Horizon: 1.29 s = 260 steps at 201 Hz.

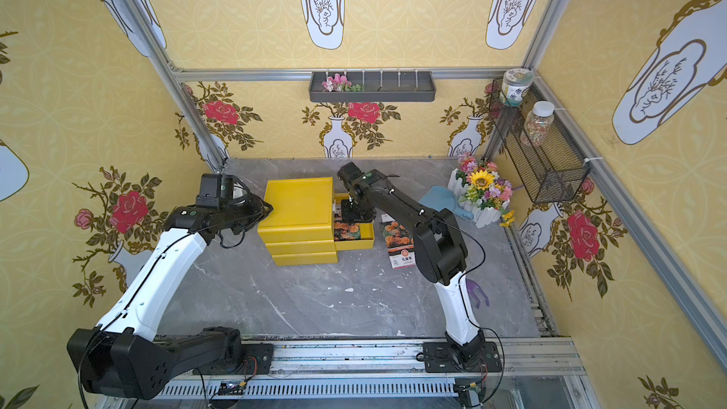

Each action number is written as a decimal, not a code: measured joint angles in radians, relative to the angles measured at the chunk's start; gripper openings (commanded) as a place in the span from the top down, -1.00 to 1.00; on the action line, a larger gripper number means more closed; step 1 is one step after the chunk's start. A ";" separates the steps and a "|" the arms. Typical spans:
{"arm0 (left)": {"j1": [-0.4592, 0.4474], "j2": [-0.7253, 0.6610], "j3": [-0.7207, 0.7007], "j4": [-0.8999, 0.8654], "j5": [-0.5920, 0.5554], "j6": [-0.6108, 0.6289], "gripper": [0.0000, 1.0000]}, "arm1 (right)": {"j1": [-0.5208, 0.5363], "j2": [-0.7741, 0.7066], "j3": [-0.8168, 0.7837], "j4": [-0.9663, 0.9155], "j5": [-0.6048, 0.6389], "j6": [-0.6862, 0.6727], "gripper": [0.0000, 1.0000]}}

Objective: Take the seed bags out of the drawer
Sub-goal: Pick up the seed packet from the drawer.

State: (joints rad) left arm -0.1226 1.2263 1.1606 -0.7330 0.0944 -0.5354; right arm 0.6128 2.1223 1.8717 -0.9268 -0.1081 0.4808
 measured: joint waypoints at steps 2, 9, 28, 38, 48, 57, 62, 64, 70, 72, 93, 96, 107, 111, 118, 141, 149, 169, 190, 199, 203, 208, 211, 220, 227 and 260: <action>0.000 0.000 0.000 0.000 0.000 0.000 0.13 | 0.000 0.002 0.001 0.000 0.000 -0.001 0.02; 0.000 0.000 0.000 0.000 0.000 0.000 0.14 | 0.001 0.005 0.003 0.000 0.000 -0.003 0.02; 0.000 0.000 0.000 -0.001 0.000 0.000 0.13 | 0.001 0.015 0.009 0.000 -0.003 -0.003 0.02; 0.000 0.000 0.001 -0.001 0.000 0.000 0.14 | 0.001 0.018 0.013 -0.002 -0.003 -0.003 0.06; 0.000 0.000 0.002 -0.001 0.000 0.000 0.14 | 0.001 0.019 0.013 0.000 -0.003 -0.003 0.09; 0.000 0.001 0.002 -0.002 0.000 0.000 0.14 | 0.001 0.020 0.013 -0.001 -0.005 -0.003 0.10; 0.000 0.001 0.002 -0.002 0.000 0.000 0.14 | 0.001 0.020 0.013 0.000 -0.008 -0.002 0.11; 0.000 0.001 0.002 -0.002 0.000 0.000 0.14 | 0.001 0.021 0.013 0.000 -0.010 -0.002 0.11; 0.000 0.001 0.002 -0.003 0.000 0.000 0.14 | 0.001 0.021 0.012 0.002 -0.014 -0.002 0.12; 0.000 0.001 0.002 -0.003 0.000 0.000 0.14 | 0.001 0.021 0.011 0.003 -0.016 -0.002 0.12; 0.000 0.000 0.002 -0.004 0.000 0.000 0.14 | 0.000 0.020 0.001 0.016 -0.027 0.013 0.11; 0.000 0.000 0.002 -0.004 0.000 0.000 0.14 | 0.000 0.019 -0.001 0.017 -0.028 0.013 0.11; 0.000 0.000 0.002 -0.004 0.000 0.001 0.13 | 0.000 0.016 -0.006 0.026 -0.033 0.016 0.11; 0.000 0.000 0.002 -0.004 0.000 0.001 0.14 | 0.000 0.015 -0.009 0.030 -0.035 0.017 0.11; 0.000 0.000 0.002 -0.004 0.000 0.001 0.14 | 0.001 0.014 -0.011 0.035 -0.039 0.019 0.11; 0.000 0.000 0.002 -0.005 0.000 0.001 0.14 | 0.001 0.010 -0.015 0.045 -0.053 0.031 0.11; 0.000 -0.001 0.002 -0.005 0.000 0.001 0.14 | 0.001 0.009 -0.015 0.045 -0.056 0.036 0.08; 0.000 -0.003 0.000 -0.004 -0.001 0.001 0.13 | 0.002 0.008 -0.002 0.035 -0.054 0.039 0.00; 0.000 -0.004 -0.003 -0.002 -0.001 0.001 0.14 | 0.003 0.006 0.011 0.028 -0.045 0.039 -0.04; 0.000 -0.004 -0.003 -0.001 -0.001 0.001 0.13 | 0.003 0.004 0.014 0.024 -0.042 0.039 -0.05; 0.000 -0.004 -0.003 -0.001 -0.001 0.001 0.14 | 0.003 0.002 0.014 0.022 -0.039 0.039 -0.05; 0.000 -0.005 -0.003 -0.001 -0.001 0.001 0.13 | 0.003 0.000 0.016 0.019 -0.031 0.038 -0.05; 0.000 -0.005 -0.004 -0.001 -0.001 0.001 0.14 | 0.003 0.000 0.016 0.016 -0.027 0.038 -0.05; 0.000 -0.005 -0.005 0.000 0.000 0.001 0.13 | 0.003 -0.001 0.016 0.012 -0.020 0.038 -0.05; 0.000 -0.005 -0.005 0.000 -0.001 0.001 0.13 | 0.003 -0.001 0.016 0.010 -0.021 0.038 -0.05; 0.000 -0.005 -0.005 0.000 -0.001 0.001 0.14 | 0.003 -0.001 0.014 0.007 -0.018 0.037 -0.02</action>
State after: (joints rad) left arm -0.1226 1.2209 1.1557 -0.7326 0.0937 -0.5346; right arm 0.6155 2.1216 1.8854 -0.9195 -0.1257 0.5179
